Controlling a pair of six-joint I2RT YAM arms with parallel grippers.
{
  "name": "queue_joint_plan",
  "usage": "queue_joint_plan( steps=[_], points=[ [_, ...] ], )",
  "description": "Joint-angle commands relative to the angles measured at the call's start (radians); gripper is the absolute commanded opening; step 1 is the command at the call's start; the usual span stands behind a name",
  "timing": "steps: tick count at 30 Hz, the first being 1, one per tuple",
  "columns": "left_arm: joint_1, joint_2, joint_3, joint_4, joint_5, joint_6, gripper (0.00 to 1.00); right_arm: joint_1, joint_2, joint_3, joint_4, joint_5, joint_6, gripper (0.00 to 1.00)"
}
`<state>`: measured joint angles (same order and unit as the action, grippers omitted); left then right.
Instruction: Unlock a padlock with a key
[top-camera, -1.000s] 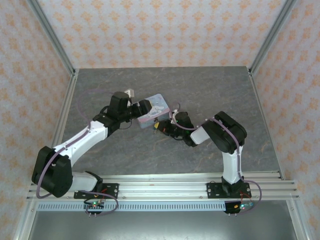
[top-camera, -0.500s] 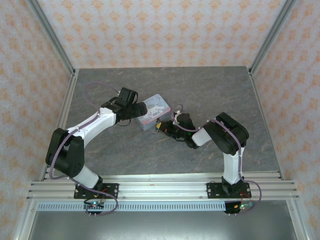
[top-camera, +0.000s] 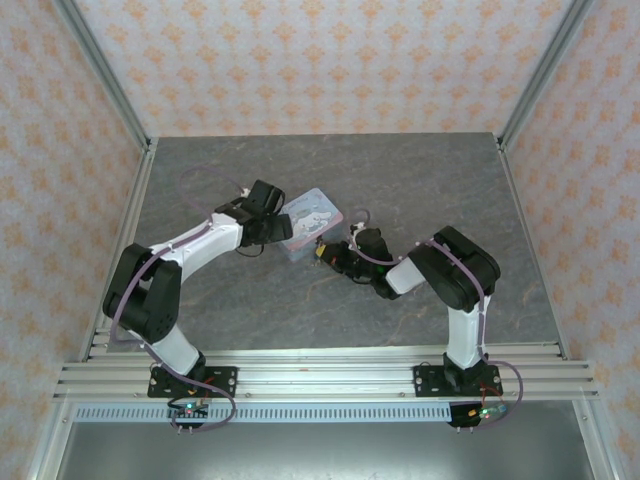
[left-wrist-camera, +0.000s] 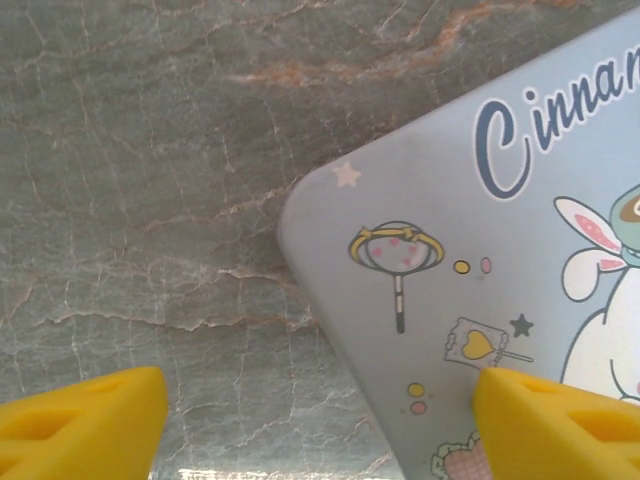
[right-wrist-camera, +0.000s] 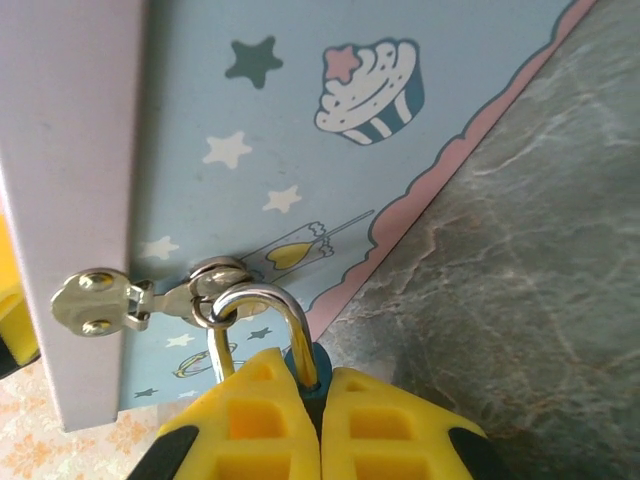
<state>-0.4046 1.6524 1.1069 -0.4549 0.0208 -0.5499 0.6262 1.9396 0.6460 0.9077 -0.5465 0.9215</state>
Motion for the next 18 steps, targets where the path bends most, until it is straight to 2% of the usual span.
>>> queue_joint_plan(
  steps=[1,18],
  points=[
    [-0.014,0.048,0.007,-0.080,-0.068,0.039,0.81,-0.011,-0.012,-0.030,-0.046,0.061,0.044,0.00],
    [-0.026,0.126,-0.017,-0.087,-0.055,0.060,0.74,-0.049,-0.057,-0.052,-0.027,0.174,0.158,0.00]
  ],
)
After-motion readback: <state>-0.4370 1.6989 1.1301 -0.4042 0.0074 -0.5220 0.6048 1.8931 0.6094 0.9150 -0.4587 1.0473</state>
